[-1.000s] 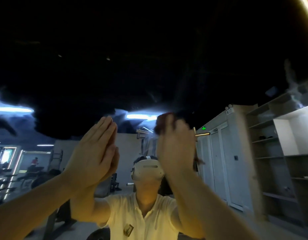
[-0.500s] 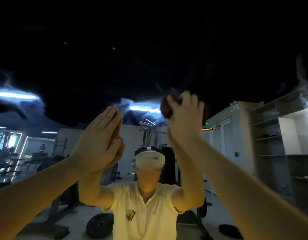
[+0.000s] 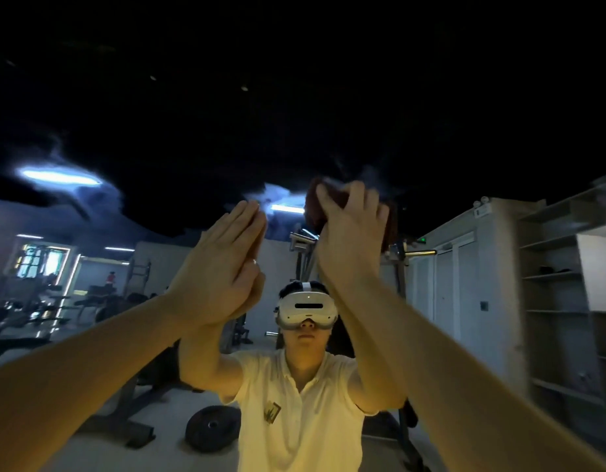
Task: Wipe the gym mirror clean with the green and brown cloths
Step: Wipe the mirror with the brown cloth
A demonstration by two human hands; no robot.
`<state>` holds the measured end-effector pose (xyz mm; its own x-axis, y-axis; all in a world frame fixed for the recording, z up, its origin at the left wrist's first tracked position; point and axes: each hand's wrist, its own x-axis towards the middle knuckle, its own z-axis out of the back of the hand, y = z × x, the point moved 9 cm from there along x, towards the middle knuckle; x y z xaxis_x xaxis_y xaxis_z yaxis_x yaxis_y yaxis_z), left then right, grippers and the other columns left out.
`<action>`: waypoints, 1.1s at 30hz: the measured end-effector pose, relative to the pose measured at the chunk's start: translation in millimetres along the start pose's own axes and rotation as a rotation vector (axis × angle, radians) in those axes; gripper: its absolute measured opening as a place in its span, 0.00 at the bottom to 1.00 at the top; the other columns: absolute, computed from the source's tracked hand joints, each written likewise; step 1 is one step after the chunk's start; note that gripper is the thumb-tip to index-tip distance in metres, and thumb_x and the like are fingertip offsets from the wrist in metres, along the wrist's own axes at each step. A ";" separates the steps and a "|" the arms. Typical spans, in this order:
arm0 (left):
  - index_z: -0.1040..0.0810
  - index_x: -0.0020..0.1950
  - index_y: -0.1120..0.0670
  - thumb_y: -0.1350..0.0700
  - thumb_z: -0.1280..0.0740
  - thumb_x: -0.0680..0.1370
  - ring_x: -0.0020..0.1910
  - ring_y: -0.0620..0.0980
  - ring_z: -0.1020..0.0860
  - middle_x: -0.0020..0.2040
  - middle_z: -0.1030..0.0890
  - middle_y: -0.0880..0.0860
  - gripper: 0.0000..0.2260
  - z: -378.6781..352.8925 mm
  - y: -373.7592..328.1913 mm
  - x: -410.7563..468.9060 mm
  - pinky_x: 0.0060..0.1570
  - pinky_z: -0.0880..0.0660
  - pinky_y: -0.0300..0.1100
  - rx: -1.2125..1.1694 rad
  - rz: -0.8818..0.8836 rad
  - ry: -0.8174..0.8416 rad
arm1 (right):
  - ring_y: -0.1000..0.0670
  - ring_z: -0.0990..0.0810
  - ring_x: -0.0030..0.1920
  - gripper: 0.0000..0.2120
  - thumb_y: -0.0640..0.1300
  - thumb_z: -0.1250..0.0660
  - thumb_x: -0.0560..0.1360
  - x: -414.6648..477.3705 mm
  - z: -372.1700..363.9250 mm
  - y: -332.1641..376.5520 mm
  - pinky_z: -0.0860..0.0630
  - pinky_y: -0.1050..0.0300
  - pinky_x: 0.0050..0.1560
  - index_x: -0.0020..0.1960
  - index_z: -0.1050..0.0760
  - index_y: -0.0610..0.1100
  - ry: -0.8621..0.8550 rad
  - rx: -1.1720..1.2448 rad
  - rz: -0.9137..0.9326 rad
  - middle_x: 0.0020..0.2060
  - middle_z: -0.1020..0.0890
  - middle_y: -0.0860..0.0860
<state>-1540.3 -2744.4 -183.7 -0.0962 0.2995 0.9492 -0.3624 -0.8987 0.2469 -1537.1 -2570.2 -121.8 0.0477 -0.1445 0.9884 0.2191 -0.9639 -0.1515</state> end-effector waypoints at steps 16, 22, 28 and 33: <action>0.39 0.80 0.65 0.46 0.50 0.83 0.80 0.63 0.38 0.81 0.38 0.64 0.31 29.1 53.4 -98.5 0.77 0.39 0.64 0.190 0.307 -0.009 | 0.38 0.28 0.65 0.35 0.47 0.25 0.69 -40.8 -12.9 94.0 0.29 0.37 0.67 0.74 0.30 0.48 0.066 0.069 0.163 0.65 0.29 0.39; 0.42 0.82 0.62 0.45 0.53 0.85 0.81 0.60 0.42 0.82 0.41 0.62 0.30 23.6 66.3 -111.5 0.76 0.37 0.64 0.216 0.294 0.014 | 0.46 0.25 0.57 0.28 0.52 0.25 0.71 -155.2 -14.7 158.9 0.24 0.45 0.60 0.69 0.26 0.51 0.273 0.191 0.903 0.57 0.23 0.48; 0.53 0.85 0.59 0.37 0.56 0.85 0.84 0.57 0.53 0.85 0.52 0.59 0.36 9.4 74.6 -121.8 0.80 0.46 0.59 0.295 0.294 0.047 | 0.37 0.32 0.67 0.30 0.46 0.32 0.77 31.1 -5.0 43.3 0.34 0.39 0.69 0.78 0.35 0.49 0.005 -0.061 0.039 0.68 0.32 0.39; 0.52 0.85 0.57 0.42 0.53 0.85 0.84 0.53 0.53 0.85 0.52 0.55 0.32 10.2 84.2 -124.2 0.80 0.44 0.59 0.216 0.260 0.057 | 0.39 0.30 0.64 0.32 0.49 0.27 0.73 -50.5 -19.0 149.8 0.30 0.41 0.66 0.74 0.33 0.46 0.032 0.111 0.259 0.64 0.30 0.40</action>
<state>-1549.4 -2860.5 -278.8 -0.2131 0.0629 0.9750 -0.1150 -0.9926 0.0389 -1525.2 -2711.5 -194.2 0.0854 -0.3916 0.9162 0.3095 -0.8636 -0.3980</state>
